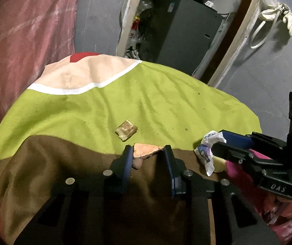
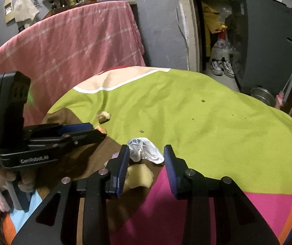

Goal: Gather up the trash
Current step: 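Grasp the tan paper scrap with the left tool while the right tool grasps the crumpled white wrapper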

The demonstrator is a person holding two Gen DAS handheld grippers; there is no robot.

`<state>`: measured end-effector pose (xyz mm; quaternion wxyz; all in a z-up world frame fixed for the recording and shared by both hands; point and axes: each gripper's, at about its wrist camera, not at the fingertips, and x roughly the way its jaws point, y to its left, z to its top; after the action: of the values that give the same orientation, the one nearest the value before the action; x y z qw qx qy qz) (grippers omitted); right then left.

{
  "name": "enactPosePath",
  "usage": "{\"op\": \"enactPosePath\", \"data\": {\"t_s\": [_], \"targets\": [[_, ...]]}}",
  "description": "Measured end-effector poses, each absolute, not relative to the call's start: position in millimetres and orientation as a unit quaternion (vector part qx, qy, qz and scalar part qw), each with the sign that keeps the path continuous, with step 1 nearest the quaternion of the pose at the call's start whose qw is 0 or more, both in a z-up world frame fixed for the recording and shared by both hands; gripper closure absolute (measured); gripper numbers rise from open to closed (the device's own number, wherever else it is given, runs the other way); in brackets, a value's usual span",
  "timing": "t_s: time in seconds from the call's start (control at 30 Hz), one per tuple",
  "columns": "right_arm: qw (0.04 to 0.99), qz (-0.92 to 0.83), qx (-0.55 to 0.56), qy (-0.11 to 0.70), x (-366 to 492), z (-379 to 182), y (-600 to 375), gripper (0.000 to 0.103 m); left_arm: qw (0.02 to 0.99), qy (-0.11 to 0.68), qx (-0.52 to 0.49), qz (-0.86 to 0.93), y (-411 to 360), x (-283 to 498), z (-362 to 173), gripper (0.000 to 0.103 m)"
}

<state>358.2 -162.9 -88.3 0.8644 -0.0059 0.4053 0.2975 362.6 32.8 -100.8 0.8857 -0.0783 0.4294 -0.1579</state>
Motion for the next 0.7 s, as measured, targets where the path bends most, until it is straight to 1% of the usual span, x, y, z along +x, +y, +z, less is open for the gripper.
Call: {"op": "enactPosePath", "data": {"t_s": [0.07, 0.1, 0.13, 0.2, 0.3, 0.47, 0.6, 0.63, 0.7], "targets": [[0.861, 0.301, -0.01, 0.41, 359, -90, -160, 0.071, 0.886, 0.429, -0.081, -0.158, 30, 364, -101, 0.078], [0.861, 0.301, -0.011, 0.41, 359, -90, -159, 0.072, 0.886, 0.428, -0.084, -0.158, 31, 364, -100, 0.082], [0.861, 0.303, -0.011, 0.409, 359, -90, -158, 0.074, 0.886, 0.429, -0.085, -0.156, 30, 365, -101, 0.088], [0.86, 0.307, -0.013, 0.406, 358, -89, -156, 0.087, 0.883, 0.434, -0.088, -0.154, 29, 366, -102, 0.089], [0.862, 0.307, -0.016, 0.404, 357, -88, -153, 0.094, 0.884, 0.432, -0.088, -0.154, 31, 366, -101, 0.089], [0.866, 0.306, 0.001, 0.394, 355, -87, -160, 0.097, 0.891, 0.42, -0.088, -0.15, 34, 362, -98, 0.089], [0.881, 0.303, 0.012, 0.364, 344, -76, -170, 0.097, 0.898, 0.402, -0.098, -0.15, 35, 349, -89, 0.09], [0.884, 0.302, 0.015, 0.356, 341, -73, -172, 0.097, 0.901, 0.395, -0.097, -0.15, 33, 346, -85, 0.092], [0.894, 0.297, 0.018, 0.336, 332, -66, -177, 0.097, 0.911, 0.372, -0.095, -0.15, 29, 334, -73, 0.092]]}}
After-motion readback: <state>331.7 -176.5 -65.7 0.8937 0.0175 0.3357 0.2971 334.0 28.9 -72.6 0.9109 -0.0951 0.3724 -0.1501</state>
